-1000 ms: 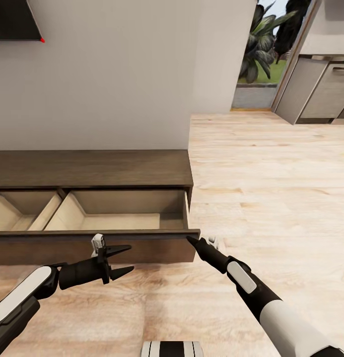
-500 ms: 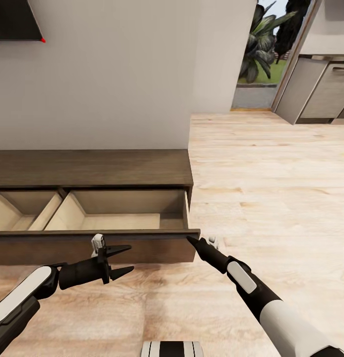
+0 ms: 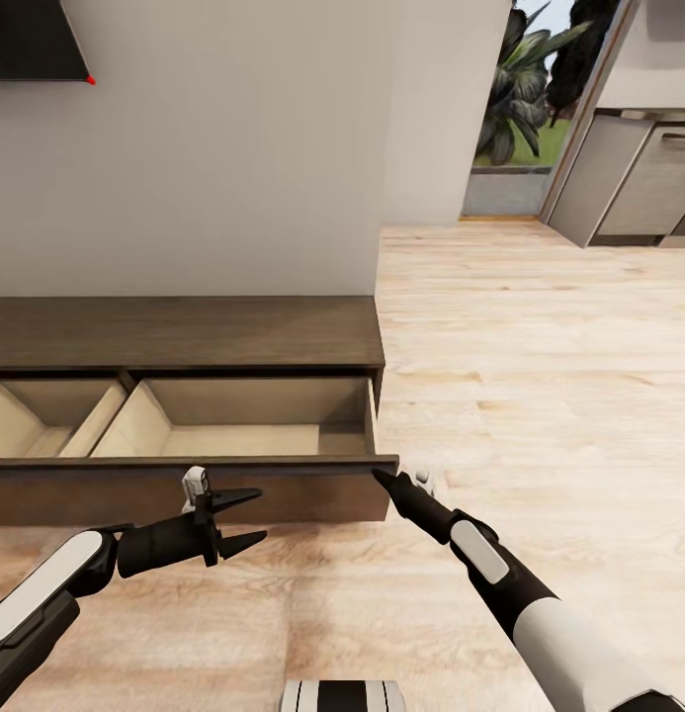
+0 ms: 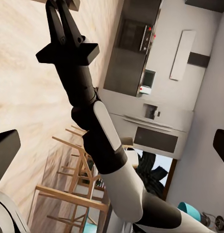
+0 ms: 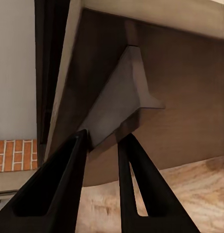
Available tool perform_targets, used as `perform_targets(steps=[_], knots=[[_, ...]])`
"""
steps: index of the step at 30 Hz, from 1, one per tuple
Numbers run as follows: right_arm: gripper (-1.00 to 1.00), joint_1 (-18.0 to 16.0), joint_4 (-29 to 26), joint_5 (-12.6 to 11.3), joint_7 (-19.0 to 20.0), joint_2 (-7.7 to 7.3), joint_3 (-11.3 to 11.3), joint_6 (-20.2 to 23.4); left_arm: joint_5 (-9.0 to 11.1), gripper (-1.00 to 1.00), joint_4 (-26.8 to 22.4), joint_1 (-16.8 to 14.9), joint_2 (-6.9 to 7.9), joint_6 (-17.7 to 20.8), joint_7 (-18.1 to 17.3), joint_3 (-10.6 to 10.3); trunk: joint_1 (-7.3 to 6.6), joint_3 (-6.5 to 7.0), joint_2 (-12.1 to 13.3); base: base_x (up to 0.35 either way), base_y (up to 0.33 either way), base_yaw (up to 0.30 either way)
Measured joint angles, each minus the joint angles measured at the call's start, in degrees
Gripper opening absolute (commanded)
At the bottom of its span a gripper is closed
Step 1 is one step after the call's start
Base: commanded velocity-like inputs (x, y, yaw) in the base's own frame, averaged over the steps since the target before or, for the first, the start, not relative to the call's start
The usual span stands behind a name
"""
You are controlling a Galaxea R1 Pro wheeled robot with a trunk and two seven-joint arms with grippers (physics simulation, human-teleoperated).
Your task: Place each of the two pumpkins and all three candles from the living room inside a cabinet in the living room (use any cabinet), then make sure every cabinet is closed, and position the cauldron so it is next to a table in the living room.
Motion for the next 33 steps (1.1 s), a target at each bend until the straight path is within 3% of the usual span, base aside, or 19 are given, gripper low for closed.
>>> perform_targets(steps=[1,15,33], knots=[[1.0,0.0,-0.1,-0.9,1.0,-0.91,-0.6,0.3,0.0,1.0,0.0,0.0,0.02,0.0,0.0,0.0,-0.02,0.0,0.0,-0.002,0.0,0.0],[1.0,-0.1,-0.2,-1.5,1.1,-0.98,-0.8,0.5,0.0,1.0,0.0,0.0,0.02,0.0,0.0,0.0,-0.02,0.01,0.0,-0.008,0.0,0.0],[1.0,-0.1,-0.2,-1.5,0.8,-0.98,-0.8,1.1,0.0,1.0,-0.1,0.0,0.01,0.0,0.0,0.0,-0.01,0.0,0.0,-0.246,-0.03,0.0]])
